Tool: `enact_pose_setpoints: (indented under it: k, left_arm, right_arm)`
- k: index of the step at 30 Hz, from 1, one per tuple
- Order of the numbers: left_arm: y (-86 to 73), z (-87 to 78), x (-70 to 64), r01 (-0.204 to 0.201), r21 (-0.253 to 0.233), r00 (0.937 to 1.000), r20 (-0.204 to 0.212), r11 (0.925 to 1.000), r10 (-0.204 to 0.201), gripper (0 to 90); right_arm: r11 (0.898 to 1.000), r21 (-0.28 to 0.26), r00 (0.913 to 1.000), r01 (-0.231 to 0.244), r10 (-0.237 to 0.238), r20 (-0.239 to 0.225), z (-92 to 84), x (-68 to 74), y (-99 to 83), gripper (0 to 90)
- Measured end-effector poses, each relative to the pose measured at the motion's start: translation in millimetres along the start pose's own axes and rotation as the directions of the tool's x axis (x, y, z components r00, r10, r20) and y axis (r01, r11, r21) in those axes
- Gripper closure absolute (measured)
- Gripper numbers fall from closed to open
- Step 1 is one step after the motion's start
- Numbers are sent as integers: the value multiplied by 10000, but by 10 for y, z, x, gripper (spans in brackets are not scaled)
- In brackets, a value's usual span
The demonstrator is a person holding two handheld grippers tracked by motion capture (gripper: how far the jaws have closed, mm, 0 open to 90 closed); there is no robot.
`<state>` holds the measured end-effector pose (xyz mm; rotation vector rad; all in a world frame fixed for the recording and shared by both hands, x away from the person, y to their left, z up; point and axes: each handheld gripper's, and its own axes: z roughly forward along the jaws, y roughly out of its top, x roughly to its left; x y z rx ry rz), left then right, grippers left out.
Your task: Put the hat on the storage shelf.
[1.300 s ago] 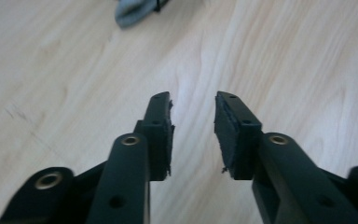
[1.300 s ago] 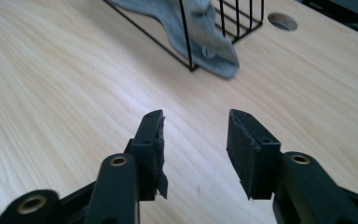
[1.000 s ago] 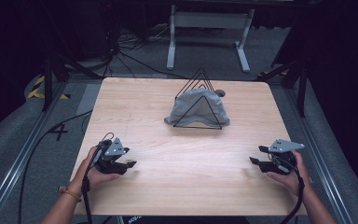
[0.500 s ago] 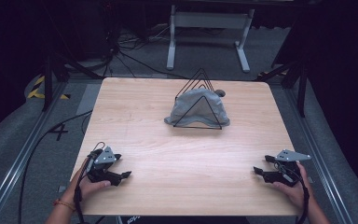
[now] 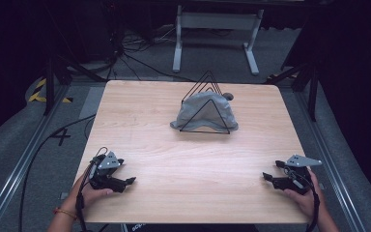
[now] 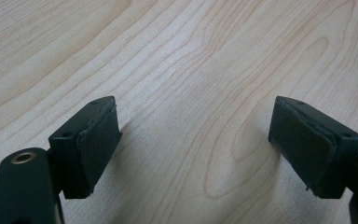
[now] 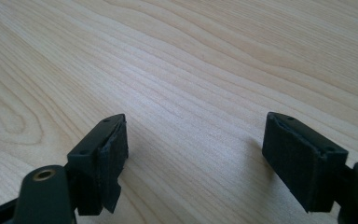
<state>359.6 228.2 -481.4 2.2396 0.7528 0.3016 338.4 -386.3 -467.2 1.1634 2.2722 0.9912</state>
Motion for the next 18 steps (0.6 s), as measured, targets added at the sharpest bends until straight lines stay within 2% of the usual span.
enact_pose_setpoints:
  k: [18]
  left_arm:
    - [0,1,1,-13,-3,10000,-3,10000,13,166]
  right_arm:
    - [10000,3,10000,-27,27,27,1,1,0,221]
